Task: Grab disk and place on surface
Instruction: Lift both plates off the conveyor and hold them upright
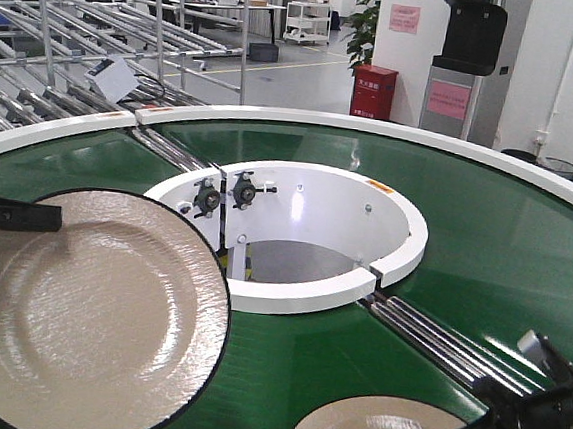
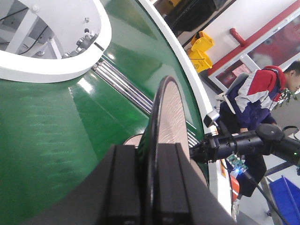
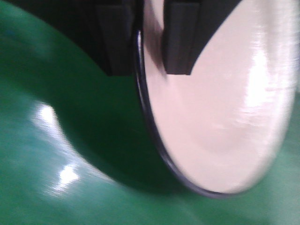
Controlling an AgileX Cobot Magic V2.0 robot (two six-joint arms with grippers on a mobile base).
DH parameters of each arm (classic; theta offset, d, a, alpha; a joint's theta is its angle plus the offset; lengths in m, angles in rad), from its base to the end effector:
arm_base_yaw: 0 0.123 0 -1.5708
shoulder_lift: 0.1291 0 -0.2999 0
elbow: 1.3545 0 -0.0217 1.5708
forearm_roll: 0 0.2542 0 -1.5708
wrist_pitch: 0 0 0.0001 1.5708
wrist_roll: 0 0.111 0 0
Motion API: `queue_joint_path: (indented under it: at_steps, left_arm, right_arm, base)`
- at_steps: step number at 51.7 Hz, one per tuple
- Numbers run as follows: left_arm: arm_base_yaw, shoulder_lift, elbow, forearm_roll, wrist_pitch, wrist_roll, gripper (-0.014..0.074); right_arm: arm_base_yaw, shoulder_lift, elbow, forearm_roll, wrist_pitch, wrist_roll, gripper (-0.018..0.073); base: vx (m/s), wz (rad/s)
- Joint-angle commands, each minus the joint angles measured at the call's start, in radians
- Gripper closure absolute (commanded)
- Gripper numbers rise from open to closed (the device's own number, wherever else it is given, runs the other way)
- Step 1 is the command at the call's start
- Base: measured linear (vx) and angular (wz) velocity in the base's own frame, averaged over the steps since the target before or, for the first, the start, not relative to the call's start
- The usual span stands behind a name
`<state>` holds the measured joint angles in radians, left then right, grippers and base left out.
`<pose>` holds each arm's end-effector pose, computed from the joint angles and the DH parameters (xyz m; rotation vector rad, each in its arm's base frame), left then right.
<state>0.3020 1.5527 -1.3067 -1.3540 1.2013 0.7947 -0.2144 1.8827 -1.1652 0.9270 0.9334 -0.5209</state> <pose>0.3391 -0.0003 0.3740 0.0775 2.0165 -1.2058 0.3746 -0.0085 0.1797 0.3631 2.6822 0.9721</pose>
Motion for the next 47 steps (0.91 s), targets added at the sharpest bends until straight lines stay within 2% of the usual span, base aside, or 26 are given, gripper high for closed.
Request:
queue_joint_path:
  at_steps: [1, 12, 18, 27, 33, 40, 47]
  left_arm:
    - [-0.003, -0.045, -0.027, -0.139, 0.047, -0.014, 0.0604]
    - [-0.001, -0.045, -0.027, -0.152, 0.021, -0.053, 0.0604]
    - [0.003, -0.045, -0.027, -0.176, 0.017, -0.073, 0.0604]
    - [0.003, -0.045, -0.027, -0.205, -0.001, -0.13, 0.0604]
    - [0.011, -0.045, -0.027, -0.221, -0.018, -0.159, 0.0604]
    - [0.038, -0.045, -0.027, -0.224, -0.009, -0.181, 0.0604]
    - [0.038, -0.045, -0.027, -0.221, 0.0, -0.18, 0.0604]
  right_arm:
    - [-0.002, -0.053, -0.022, 0.103, 0.051, -0.032, 0.0574]
    - [-0.006, -0.146, -0.022, 0.313, 0.165, -0.07, 0.0569]
    - [-0.006, -0.226, -0.022, 0.439, 0.172, -0.076, 0.0568]
    - [-0.006, -0.336, -0.022, 0.571, 0.166, -0.057, 0.0568]
    - [-0.01, -0.379, -0.022, 0.624, 0.159, -0.044, 0.0568]
    - [-0.011, -0.402, -0.022, 0.629, 0.155, -0.027, 0.0568]
    - [-0.011, -0.404, -0.022, 0.631, 0.152, -0.027, 0.0568]
  base:
    - [0.0, 0.0]
    - [0.0, 0.0]
    - [0.0, 0.0]
    - [0.0, 0.0]
    - [0.0, 0.0]
    - [0.0, 0.0]
    - [0.0, 0.0]
